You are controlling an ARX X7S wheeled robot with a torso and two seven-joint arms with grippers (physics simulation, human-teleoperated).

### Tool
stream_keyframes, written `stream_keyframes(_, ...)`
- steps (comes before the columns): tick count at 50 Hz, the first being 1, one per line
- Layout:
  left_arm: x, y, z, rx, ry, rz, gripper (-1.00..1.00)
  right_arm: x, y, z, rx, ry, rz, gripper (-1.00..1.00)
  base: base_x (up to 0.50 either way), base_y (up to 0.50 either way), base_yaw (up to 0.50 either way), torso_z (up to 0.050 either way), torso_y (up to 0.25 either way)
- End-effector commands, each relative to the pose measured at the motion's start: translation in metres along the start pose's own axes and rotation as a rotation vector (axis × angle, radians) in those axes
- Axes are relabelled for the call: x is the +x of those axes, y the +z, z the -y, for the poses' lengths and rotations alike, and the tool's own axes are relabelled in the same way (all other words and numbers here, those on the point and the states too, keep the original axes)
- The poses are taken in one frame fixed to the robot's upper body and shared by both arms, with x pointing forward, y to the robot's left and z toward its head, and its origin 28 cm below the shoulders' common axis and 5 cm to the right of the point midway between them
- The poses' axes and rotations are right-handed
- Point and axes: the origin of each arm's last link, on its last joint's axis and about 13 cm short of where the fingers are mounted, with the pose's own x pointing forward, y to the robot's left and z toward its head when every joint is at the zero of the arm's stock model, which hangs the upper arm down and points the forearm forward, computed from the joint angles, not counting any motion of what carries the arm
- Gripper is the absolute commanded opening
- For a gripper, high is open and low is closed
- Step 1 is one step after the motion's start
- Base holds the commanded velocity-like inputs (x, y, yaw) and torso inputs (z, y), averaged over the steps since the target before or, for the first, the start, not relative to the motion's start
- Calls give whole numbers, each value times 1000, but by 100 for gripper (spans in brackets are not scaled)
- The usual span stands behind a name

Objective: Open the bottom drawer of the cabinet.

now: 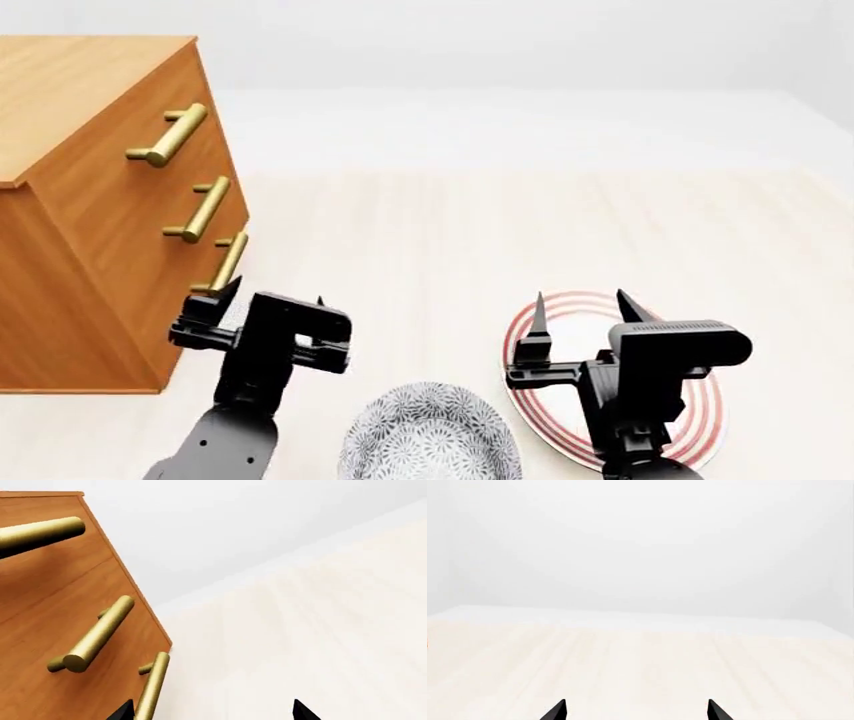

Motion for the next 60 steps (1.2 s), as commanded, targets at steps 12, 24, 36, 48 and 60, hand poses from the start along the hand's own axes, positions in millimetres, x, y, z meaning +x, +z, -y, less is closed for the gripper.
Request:
stream_keyframes(12, 35, -9, -10, 271, 36, -117, 100, -1, -1, 1, 5, -6, 2, 100, 0, 0, 0, 0, 0)
stream_keyframes(24, 43, -14, -12, 300, 47, -146, 100, -2, 1, 1, 2, -7, 5, 100, 0, 0, 0, 0, 0)
stream_keyframes(36, 58, -18, -17, 377, 63, -182, 100, 1, -5, -1, 14, 2, -12, 100, 0, 0, 0, 0, 0)
stream_keyframes(48, 73, -22, -21, 425, 81, -217, 100, 1, -4, 0, 12, 1, -8, 100, 0, 0, 0, 0, 0)
stream_keyframes(60, 87, -29, -25, 477, 98, -269, 100, 1, -4, -1, 12, -1, -9, 100, 0, 0, 0, 0, 0)
